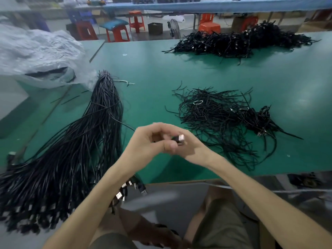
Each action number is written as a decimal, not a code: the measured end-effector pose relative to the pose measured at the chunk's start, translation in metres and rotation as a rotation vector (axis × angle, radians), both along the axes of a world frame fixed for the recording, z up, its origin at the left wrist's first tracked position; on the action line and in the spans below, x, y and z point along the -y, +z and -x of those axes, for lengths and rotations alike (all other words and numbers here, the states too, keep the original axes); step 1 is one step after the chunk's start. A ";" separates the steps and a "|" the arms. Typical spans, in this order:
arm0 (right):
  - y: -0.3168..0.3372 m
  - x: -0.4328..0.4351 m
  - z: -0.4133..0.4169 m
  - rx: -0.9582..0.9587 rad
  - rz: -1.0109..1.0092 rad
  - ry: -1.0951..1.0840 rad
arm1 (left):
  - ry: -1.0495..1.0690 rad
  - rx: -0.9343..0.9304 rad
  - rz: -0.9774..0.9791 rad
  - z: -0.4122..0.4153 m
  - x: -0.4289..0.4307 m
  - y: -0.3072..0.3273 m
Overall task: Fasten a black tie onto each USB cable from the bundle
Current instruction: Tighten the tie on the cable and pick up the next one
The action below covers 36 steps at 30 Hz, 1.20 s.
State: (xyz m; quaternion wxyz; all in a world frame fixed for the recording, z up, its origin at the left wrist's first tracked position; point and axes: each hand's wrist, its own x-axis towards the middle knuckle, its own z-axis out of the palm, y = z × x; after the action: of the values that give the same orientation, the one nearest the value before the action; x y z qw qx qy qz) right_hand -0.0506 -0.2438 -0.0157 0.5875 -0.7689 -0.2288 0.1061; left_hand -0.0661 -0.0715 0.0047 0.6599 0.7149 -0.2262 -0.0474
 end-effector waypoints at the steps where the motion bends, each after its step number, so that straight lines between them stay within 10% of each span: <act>1: 0.001 -0.013 0.000 -0.037 -0.066 0.011 | 0.014 -0.021 0.089 0.000 -0.003 0.002; 5: -0.012 -0.056 -0.009 -0.124 -0.102 0.000 | 0.157 -0.029 0.128 0.000 -0.011 0.005; 10: -0.019 -0.072 -0.013 -0.297 -0.304 -0.081 | 0.354 0.295 -0.299 -0.020 -0.042 -0.003; 17: -0.020 -0.063 -0.006 -0.274 -0.310 -0.197 | 0.477 0.175 -1.061 -0.052 -0.094 -0.056; 23: -0.006 -0.060 0.030 -0.286 -0.414 0.076 | 0.614 0.256 -1.045 -0.053 -0.098 -0.063; 36: 0.010 0.005 -0.004 -0.467 -0.702 -0.500 | 0.348 0.365 -0.710 -0.035 -0.058 -0.019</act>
State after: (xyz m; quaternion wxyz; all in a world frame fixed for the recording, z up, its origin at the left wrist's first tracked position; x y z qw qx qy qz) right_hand -0.0470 -0.2484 -0.0059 0.8543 -0.5116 0.0786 0.0478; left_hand -0.0314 -0.0133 -0.0142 0.3205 0.9216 -0.1849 0.1169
